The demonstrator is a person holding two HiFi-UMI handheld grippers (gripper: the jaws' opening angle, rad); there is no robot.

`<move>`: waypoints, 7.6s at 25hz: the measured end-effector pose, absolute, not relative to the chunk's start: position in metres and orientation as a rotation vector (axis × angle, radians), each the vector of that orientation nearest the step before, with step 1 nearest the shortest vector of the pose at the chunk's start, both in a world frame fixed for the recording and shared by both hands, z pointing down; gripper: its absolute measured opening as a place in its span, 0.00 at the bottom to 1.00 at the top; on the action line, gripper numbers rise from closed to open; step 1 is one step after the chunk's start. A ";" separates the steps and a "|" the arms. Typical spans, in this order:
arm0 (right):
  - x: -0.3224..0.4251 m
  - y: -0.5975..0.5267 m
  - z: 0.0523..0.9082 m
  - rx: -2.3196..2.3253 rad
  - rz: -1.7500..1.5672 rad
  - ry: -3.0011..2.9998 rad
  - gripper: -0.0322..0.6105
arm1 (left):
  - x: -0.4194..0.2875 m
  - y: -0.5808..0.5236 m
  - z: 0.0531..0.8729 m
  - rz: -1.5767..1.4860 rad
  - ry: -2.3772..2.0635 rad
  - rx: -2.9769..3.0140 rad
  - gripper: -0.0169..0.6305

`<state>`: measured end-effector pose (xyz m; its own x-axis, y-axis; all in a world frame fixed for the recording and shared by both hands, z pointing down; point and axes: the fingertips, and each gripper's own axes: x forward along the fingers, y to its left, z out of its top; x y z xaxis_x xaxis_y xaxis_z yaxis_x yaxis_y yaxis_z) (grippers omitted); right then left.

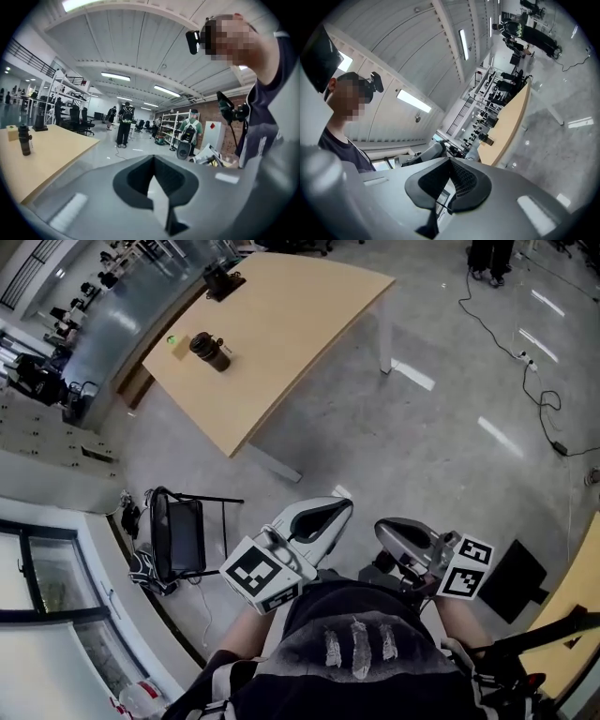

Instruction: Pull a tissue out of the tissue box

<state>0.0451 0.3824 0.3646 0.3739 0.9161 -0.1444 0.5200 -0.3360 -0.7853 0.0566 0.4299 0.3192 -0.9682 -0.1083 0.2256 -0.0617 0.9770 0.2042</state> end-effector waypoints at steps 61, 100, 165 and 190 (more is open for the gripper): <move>-0.123 -0.105 0.371 -0.396 1.108 -2.825 0.05 | -0.155 -0.082 0.352 -0.079 -1.786 2.049 0.03; -0.163 -0.268 0.408 0.331 0.852 -2.703 0.05 | -0.229 -0.295 0.401 -0.138 -1.216 2.317 0.03; -0.110 -0.390 0.420 0.214 1.042 -2.748 0.05 | -0.241 -0.403 0.563 -0.267 -1.310 1.569 0.03; -0.117 -0.386 0.425 0.186 1.063 -2.744 0.05 | -0.246 -0.395 0.533 -0.287 -1.300 1.645 0.03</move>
<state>-0.1168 -0.3861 0.4253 -0.9734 -0.0471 0.2240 -0.1857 0.7345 -0.6527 -0.2456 -0.3949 0.5326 0.3990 -0.8412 0.3650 -0.6088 0.0546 0.7914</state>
